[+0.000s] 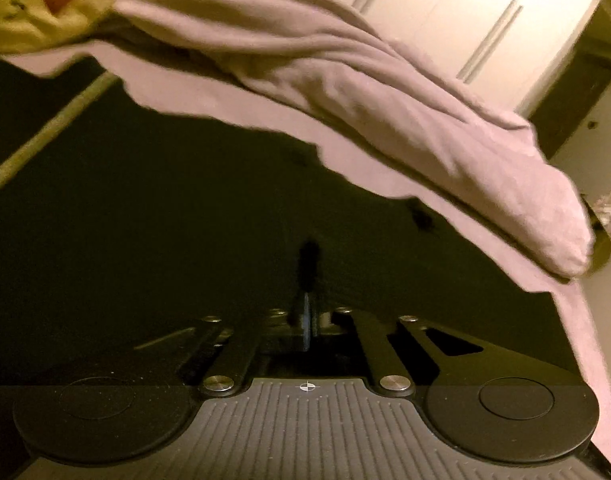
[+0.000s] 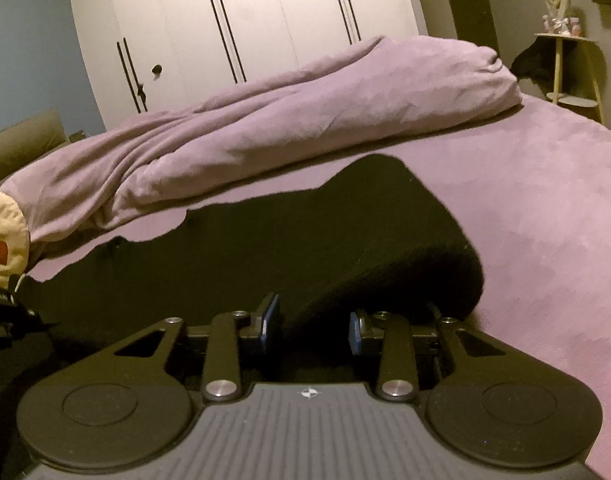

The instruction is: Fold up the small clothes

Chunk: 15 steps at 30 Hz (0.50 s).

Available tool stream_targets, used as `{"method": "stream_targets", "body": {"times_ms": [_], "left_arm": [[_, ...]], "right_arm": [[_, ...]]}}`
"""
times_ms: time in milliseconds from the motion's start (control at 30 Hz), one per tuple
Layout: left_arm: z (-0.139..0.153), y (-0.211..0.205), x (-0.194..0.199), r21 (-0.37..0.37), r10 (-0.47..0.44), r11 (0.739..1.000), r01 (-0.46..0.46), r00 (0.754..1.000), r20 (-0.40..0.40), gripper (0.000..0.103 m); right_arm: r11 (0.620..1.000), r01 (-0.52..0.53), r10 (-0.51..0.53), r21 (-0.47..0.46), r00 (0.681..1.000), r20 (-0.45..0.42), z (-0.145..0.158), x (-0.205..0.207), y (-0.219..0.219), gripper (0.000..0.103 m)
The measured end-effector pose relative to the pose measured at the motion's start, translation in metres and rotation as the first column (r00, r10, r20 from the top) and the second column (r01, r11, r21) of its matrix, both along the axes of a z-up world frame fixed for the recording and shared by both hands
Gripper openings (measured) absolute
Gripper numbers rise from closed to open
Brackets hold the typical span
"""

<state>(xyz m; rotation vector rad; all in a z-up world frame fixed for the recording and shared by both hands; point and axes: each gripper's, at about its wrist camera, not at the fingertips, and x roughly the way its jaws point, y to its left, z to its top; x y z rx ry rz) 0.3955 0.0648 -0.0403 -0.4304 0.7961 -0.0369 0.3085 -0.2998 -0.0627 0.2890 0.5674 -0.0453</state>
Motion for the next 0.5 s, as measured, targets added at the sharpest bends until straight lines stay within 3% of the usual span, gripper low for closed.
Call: {"method": "stream_targets", "body": {"times_ms": [33,100,133,167,267,333,400,467,500], "left_arm": [[0.004,0.007,-0.002,0.041,0.018,0.999,-0.018,1.0,0.009,0.003],[0.011,0.029,-0.008,0.051,0.057,0.997,-0.058,0.998,0.019,0.024],[0.016,0.047,-0.014,0.044,0.088,0.995,-0.089,0.996,0.028,0.051],[0.02,0.065,-0.021,0.044,0.122,0.991,-0.124,0.992,0.044,0.065],[0.032,0.131,-0.041,0.109,0.239,0.963,-0.247,0.968,0.078,0.067],[0.033,0.182,-0.049,0.149,0.343,0.925,-0.35,0.937,0.068,0.067],[0.028,0.239,-0.053,0.133,0.456,0.879,-0.458,0.889,0.046,0.065],[0.018,0.289,-0.049,0.092,0.529,0.845,-0.527,0.849,-0.001,0.064],[0.012,0.309,-0.043,0.069,0.543,0.839,-0.54,0.84,-0.024,0.063]], "right_arm": [[1.0,0.002,-0.002,-0.006,1.0,-0.006,-0.002,0.0,0.001,0.034],[1.0,0.001,-0.001,-0.015,1.0,-0.01,-0.003,0.0,0.003,0.035],[1.0,0.003,-0.003,-0.025,1.0,-0.011,-0.003,0.0,0.004,0.035],[0.999,0.003,-0.003,-0.043,1.0,-0.011,-0.001,-0.002,0.007,0.035],[0.994,-0.014,0.012,-0.107,1.0,-0.023,0.01,-0.009,0.023,0.036],[0.988,-0.043,0.041,-0.149,0.999,-0.019,0.016,-0.014,0.038,0.036],[0.989,-0.066,0.063,-0.133,0.998,-0.031,0.022,-0.017,0.053,0.036],[0.987,-0.083,0.079,-0.138,0.996,-0.035,0.028,-0.017,0.071,0.036],[0.984,-0.096,0.093,-0.151,0.995,-0.028,0.031,-0.017,0.081,0.036]]}}
